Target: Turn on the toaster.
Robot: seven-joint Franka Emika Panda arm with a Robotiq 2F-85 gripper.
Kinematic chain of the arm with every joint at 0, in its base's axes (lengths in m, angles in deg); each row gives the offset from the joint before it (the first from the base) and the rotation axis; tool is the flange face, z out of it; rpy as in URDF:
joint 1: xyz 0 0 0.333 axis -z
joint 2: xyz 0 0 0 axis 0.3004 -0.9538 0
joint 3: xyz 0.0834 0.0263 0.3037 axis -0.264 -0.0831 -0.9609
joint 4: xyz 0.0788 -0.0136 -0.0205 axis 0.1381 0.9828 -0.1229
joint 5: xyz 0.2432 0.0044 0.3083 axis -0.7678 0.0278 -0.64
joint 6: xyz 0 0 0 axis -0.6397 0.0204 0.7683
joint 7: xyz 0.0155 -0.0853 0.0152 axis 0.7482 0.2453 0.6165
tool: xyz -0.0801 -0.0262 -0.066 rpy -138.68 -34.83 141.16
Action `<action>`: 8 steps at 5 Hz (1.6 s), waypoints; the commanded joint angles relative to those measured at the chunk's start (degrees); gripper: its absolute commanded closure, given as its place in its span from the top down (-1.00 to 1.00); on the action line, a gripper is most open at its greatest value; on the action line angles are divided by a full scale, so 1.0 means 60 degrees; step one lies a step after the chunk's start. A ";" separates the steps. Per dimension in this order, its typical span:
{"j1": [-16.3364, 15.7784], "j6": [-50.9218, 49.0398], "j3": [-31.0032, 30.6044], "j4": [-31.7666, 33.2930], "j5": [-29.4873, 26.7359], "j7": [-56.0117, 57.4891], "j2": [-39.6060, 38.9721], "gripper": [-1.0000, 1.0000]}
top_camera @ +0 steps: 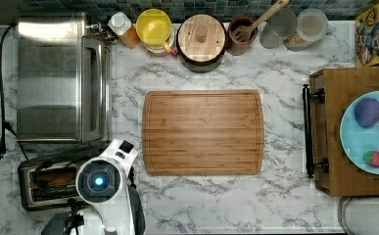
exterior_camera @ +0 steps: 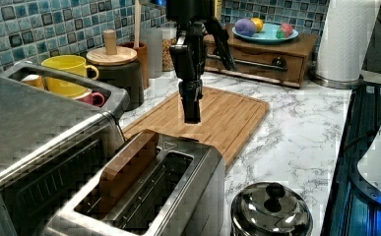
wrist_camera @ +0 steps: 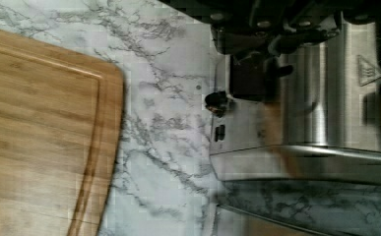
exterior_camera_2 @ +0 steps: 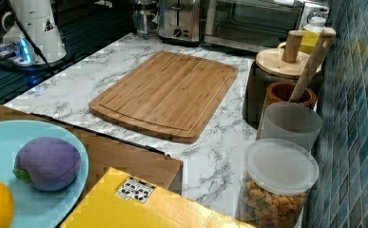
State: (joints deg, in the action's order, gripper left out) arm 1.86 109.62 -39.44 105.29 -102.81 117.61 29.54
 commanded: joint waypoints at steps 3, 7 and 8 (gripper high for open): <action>-0.0373 0.0251 0.0014 -0.0421 -0.0633 0.0058 -0.0154 -1.00; -0.0447 0.0792 -0.0231 -0.0710 -0.0652 -0.0203 -0.1004 -1.00; -0.0324 0.0716 -0.0474 -0.0972 -0.0100 -0.0761 -0.1734 -1.00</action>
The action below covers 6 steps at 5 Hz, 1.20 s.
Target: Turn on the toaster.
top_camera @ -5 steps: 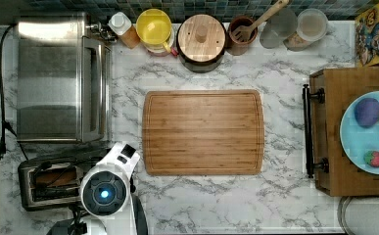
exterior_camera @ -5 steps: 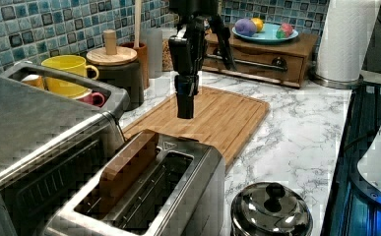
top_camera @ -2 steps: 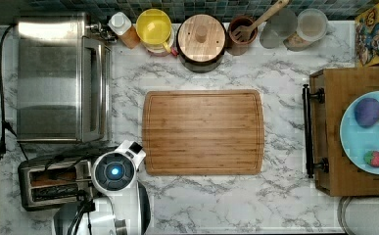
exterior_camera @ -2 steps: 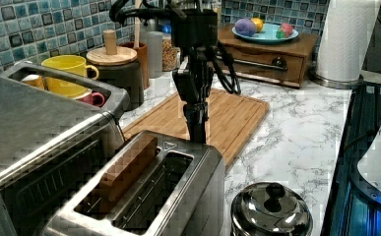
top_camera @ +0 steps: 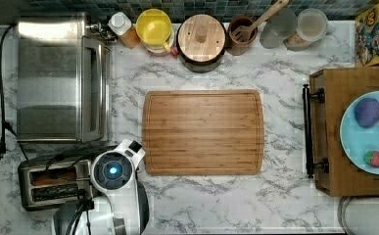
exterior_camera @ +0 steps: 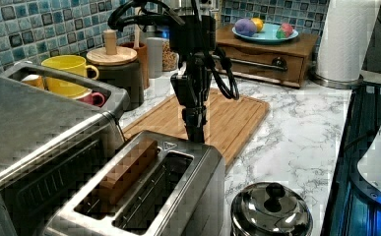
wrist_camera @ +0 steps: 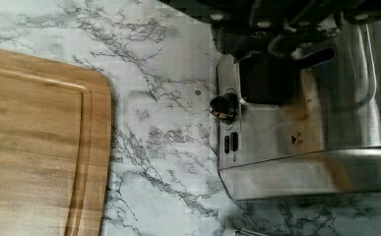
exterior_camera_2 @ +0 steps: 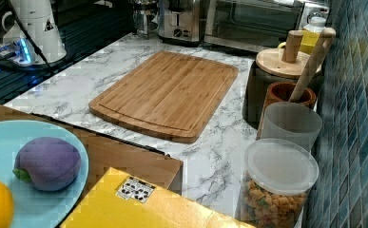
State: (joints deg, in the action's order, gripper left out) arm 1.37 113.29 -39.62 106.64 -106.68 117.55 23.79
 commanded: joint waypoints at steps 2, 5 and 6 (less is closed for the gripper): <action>-0.0092 0.0284 -0.0391 -0.0709 0.1664 -0.2404 -0.2279 -1.00; -0.0227 0.0789 -0.0517 0.0103 0.1666 -0.2652 -0.1624 -1.00; -0.0231 0.0791 -0.0514 0.0110 0.1667 -0.2652 -0.1624 -1.00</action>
